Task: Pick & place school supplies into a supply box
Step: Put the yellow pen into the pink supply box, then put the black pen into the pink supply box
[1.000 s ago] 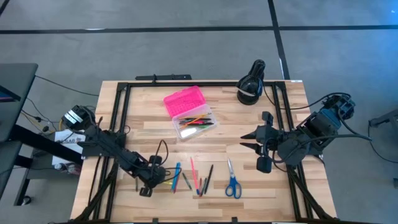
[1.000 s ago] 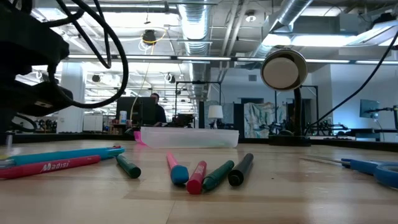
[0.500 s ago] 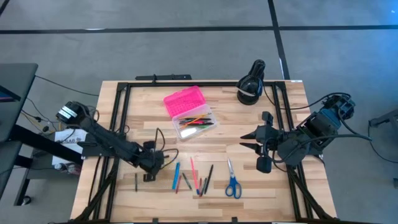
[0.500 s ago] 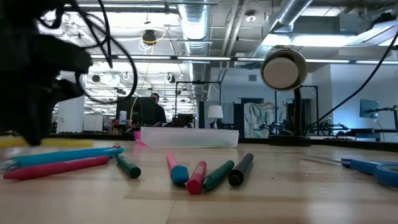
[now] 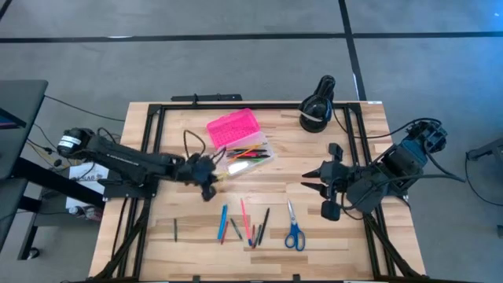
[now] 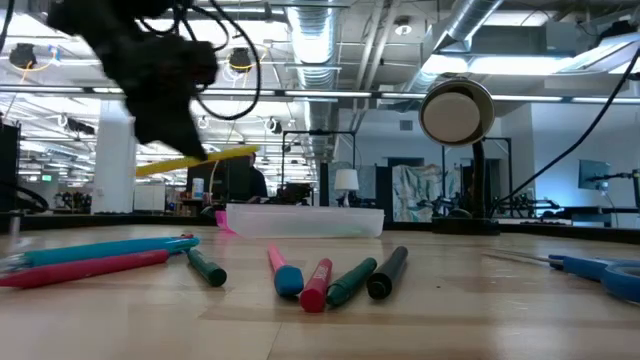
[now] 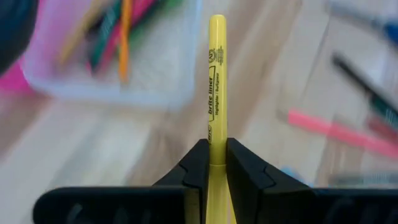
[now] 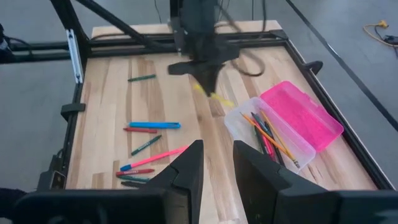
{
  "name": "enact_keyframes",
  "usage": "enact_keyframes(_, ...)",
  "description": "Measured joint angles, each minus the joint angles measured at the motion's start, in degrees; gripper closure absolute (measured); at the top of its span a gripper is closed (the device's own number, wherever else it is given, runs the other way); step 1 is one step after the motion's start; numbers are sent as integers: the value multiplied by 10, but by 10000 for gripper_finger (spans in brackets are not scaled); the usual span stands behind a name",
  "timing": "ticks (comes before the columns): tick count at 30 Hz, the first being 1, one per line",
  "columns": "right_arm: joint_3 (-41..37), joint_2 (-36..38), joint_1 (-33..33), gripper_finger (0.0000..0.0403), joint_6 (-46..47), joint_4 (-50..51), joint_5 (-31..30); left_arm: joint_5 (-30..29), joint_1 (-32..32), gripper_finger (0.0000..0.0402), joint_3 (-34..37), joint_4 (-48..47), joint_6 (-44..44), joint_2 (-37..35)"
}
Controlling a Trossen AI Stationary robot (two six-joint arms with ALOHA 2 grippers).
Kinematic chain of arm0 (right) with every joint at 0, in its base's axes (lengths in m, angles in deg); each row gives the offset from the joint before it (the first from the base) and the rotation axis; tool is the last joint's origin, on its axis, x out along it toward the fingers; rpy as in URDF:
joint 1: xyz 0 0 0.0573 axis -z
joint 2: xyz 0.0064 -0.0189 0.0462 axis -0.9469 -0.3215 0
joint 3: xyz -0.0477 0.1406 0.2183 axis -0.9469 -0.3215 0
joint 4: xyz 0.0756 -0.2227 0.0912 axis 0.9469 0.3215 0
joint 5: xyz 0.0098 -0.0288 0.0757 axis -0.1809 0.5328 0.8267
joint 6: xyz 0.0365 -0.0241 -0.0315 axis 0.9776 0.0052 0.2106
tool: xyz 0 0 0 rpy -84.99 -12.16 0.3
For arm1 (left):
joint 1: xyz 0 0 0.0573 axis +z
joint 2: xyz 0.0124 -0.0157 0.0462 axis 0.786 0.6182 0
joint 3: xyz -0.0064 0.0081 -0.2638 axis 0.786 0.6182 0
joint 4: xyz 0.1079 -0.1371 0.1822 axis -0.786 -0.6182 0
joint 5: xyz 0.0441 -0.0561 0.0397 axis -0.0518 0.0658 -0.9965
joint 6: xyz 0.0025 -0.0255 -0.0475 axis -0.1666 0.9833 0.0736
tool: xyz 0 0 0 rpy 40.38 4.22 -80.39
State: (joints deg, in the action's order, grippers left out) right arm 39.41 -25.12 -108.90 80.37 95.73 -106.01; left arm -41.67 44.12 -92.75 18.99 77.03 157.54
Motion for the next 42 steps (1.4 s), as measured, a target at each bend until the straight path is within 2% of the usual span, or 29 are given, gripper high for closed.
enact_keyframes(10,0,-9,7,321,0,0,-11,40,141,370,-1,175,-79,62)
enact_keyframes(20,0,-10,7,321,2,-3,-26,82,200,370,-4,292,-92,151)
enact_keyframes(28,0,-10,7,321,13,-3,-27,77,203,363,-50,292,-155,194)
enact_keyframes(37,0,-10,7,321,41,1,-26,38,204,290,-95,232,-205,204)
enact_keyframes(38,0,-10,7,321,41,1,-26,41,205,283,-98,225,-205,204)
enact_keyframes(42,0,-10,7,321,40,1,-26,111,209,268,-117,175,-204,204)
